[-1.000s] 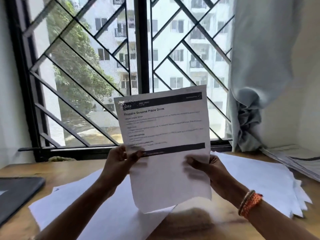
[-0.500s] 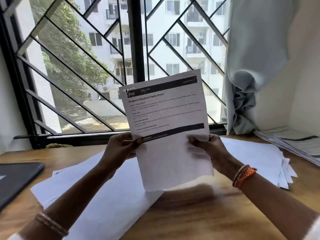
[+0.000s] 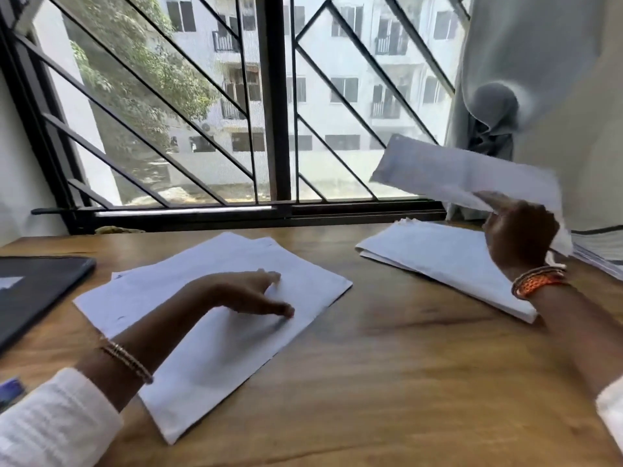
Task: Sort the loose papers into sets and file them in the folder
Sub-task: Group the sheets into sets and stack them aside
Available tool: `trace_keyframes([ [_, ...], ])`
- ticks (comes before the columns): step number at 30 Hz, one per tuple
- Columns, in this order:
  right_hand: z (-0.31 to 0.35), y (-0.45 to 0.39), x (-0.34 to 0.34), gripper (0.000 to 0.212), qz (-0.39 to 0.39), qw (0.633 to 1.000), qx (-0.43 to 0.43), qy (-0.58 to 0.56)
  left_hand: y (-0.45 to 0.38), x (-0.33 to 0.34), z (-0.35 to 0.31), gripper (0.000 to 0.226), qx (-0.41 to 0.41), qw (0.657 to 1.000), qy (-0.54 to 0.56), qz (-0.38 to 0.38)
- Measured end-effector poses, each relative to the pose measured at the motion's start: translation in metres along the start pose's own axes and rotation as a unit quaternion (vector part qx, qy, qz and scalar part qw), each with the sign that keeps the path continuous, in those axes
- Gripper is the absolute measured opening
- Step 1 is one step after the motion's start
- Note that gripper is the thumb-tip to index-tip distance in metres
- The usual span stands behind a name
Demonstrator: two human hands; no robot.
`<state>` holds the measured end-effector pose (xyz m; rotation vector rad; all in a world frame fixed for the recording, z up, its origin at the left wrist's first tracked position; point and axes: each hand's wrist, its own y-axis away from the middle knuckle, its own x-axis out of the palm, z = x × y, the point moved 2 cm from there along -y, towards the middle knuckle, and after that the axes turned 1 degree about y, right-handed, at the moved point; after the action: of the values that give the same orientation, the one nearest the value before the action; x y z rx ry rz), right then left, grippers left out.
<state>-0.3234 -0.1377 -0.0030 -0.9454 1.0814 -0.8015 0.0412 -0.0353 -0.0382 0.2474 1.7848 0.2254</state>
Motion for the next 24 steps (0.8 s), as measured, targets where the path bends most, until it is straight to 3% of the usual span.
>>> trace_keyframes([
  [2,-0.006,0.01,0.016,0.04,0.187,0.981,0.008,0.052,-0.001,0.0,0.0,0.066,0.006,0.999,-0.034,-0.032],
  [4,-0.007,0.022,0.03,0.028,0.385,0.918,0.038,0.088,-0.003,0.0,0.001,0.057,0.006,0.998,-0.047,-0.047],
  [6,-0.005,0.026,0.033,0.029,0.47,0.875,0.059,0.103,-0.005,0.0,0.003,0.046,0.007,0.996,-0.065,-0.064],
  [9,0.001,0.019,0.033,0.022,0.496,0.858,0.088,0.097,-0.008,0.002,0.004,0.037,0.018,0.986,-0.096,-0.133],
  [11,0.01,0.019,0.033,0.033,0.52,0.844,0.083,0.107,-0.01,0.004,0.005,0.038,0.024,0.98,-0.102,-0.168],
  [14,0.052,0.036,0.033,0.069,0.514,0.857,-0.048,-0.005,-0.014,0.004,0.01,0.044,0.027,0.977,-0.076,-0.197],
  [16,0.104,0.061,0.02,0.083,0.531,0.817,-0.159,-0.158,-0.015,0.003,0.014,0.048,0.04,0.976,-0.034,-0.211],
  [18,0.154,0.088,0.01,0.09,0.556,0.765,-0.234,-0.226,-0.014,0.002,0.015,0.049,0.055,0.975,0.018,-0.217],
  [20,0.186,0.104,0.009,0.079,0.553,0.753,-0.279,-0.223,-0.009,0.0,0.011,0.049,0.069,0.977,0.084,-0.184],
  [22,0.2,0.102,0.009,0.046,0.472,0.797,-0.332,-0.179,-0.002,0.001,0.003,0.054,0.066,0.981,0.143,-0.116],
  [24,0.2,0.094,0.008,0.03,0.401,0.825,-0.37,-0.144,0.005,0.005,-0.007,0.065,0.052,0.993,0.102,-0.033],
])
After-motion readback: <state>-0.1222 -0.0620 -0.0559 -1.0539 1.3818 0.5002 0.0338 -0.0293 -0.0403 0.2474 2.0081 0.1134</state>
